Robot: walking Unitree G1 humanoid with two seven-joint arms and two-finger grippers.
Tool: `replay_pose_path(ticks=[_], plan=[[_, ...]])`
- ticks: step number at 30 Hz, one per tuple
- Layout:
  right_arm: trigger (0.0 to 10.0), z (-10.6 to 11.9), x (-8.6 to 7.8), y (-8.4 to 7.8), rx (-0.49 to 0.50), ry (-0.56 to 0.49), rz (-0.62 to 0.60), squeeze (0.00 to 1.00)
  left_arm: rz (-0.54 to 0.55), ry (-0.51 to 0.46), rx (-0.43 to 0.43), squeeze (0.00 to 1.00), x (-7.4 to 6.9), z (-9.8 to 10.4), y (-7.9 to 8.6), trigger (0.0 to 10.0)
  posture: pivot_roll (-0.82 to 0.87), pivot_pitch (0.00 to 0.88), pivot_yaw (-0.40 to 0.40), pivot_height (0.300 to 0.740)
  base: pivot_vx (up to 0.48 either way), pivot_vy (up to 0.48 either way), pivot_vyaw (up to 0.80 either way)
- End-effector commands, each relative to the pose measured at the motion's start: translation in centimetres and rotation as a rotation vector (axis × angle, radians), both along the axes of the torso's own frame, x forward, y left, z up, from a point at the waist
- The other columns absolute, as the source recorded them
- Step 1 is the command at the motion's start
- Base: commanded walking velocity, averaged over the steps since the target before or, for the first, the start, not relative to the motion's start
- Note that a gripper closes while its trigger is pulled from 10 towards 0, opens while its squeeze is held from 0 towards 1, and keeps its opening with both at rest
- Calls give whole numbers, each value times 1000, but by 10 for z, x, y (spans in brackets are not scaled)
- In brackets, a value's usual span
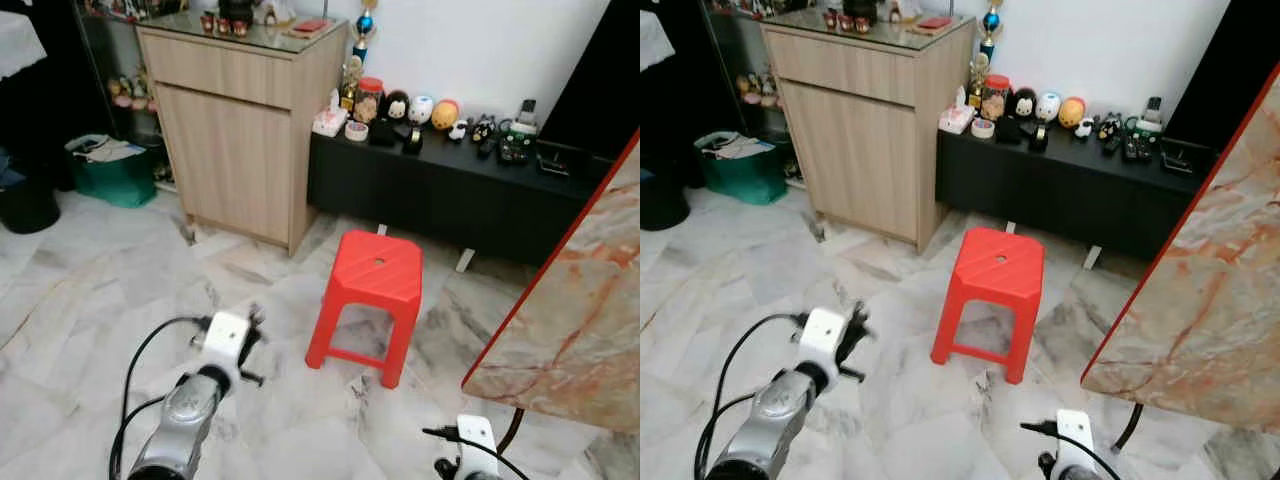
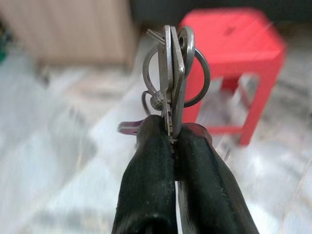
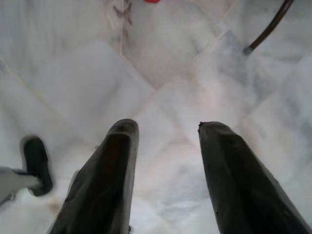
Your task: Hang keys on a hook
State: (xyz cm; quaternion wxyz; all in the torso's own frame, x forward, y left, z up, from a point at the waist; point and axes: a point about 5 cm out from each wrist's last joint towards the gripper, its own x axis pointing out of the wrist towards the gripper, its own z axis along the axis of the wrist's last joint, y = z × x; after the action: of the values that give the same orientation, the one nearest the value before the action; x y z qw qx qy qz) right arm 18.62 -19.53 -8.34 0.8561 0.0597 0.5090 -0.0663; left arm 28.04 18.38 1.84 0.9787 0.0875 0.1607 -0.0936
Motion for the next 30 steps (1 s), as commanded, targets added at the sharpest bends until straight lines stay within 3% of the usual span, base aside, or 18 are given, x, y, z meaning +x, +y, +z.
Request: replay_pose_path(ticks=[1,5,7,10,11,17,27,30], plan=[[10000,7,11,-10,33,-63,-125,0,46,40,-1,0,-6,-11,7,10000,78,0,-105,729,0,0,0],[10000,13,17,-22,-7,-87,-150,0,113,144,2,0,-24,-34,18,10000,63,0,-91,729,0,0,0],[10000,6,5,-18,0,-84,-202,0,186,216,-27,0,-37,-48,23,10000,61,0,-83,729,0,0,0],[10000,3,-1,-19,0,-75,-211,0,233,265,-39,0,-47,-58,26,10000,59,0,-79,729,0,0,0],[10000,1,-5,-21,-12,-63,-203,0,269,318,-40,0,-58,-67,28,10000,64,0,-80,729,0,0,0],[10000,-5,-20,-26,-34,-3,-222,0,353,420,-52,0,-82,-84,33,10000,59,0,-72,729,0,0,-232],[10000,-6,-24,-26,-58,12,-192,0,393,440,-79,0,-88,-89,29,10000,61,0,-66,729,0,0,-784],[10000,-6,-24,-25,-55,2,-185,0,379,447,-64,0,-89,-90,28,10000,51,0,-58,729,0,0,0]])
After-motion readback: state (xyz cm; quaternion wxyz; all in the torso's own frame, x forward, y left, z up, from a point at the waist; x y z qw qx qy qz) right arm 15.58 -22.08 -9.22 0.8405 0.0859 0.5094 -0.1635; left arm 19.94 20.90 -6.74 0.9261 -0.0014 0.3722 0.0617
